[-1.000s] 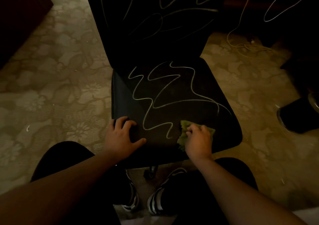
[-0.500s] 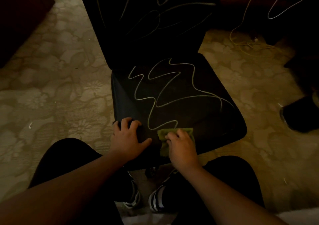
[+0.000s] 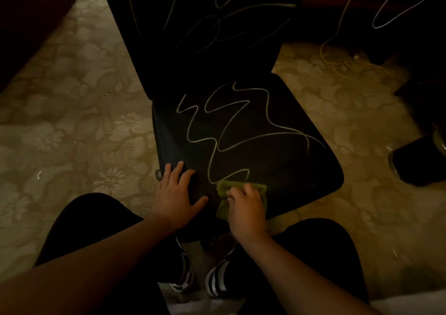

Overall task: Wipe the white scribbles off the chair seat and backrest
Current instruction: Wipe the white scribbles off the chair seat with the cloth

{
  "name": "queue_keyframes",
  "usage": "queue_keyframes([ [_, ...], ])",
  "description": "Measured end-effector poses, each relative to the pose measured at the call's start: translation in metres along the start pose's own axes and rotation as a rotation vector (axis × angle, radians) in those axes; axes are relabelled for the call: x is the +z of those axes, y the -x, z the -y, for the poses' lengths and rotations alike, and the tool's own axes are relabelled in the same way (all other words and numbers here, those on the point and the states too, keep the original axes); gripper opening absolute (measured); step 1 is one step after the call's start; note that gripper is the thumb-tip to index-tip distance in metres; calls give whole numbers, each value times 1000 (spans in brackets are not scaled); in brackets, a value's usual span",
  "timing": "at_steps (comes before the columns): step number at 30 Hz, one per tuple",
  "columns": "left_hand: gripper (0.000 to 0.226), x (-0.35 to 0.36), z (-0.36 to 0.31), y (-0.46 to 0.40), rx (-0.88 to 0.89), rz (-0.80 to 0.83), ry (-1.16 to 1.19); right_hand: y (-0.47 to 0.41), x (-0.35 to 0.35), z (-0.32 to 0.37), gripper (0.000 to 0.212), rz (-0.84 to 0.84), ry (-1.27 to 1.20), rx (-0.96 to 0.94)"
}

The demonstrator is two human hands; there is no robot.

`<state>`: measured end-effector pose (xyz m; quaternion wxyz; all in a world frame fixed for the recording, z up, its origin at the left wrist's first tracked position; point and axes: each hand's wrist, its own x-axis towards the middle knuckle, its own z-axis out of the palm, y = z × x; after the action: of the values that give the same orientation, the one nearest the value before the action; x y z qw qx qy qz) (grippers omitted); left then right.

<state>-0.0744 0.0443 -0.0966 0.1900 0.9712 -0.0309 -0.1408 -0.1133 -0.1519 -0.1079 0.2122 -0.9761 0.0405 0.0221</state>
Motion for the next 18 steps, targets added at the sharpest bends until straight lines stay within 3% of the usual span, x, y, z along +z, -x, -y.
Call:
queue_keyframes([
  [4,89,-2,-4,1,10,16,-12,3,-3,-5,10,57,54,-106],
  [8,90,-13,10,-8,107,-32,-25,-13,-17,-26,13,-3,13,72],
  [13,90,-8,11,-5,86,3,54,-26,-24,-37,13,-70,-66,257],
  [16,91,-2,3,-1,58,-12,79,-20,-19,-24,13,-73,-63,223],
  [18,92,1,-2,1,39,-30,77,-10,-13,-12,11,-36,-32,103],
])
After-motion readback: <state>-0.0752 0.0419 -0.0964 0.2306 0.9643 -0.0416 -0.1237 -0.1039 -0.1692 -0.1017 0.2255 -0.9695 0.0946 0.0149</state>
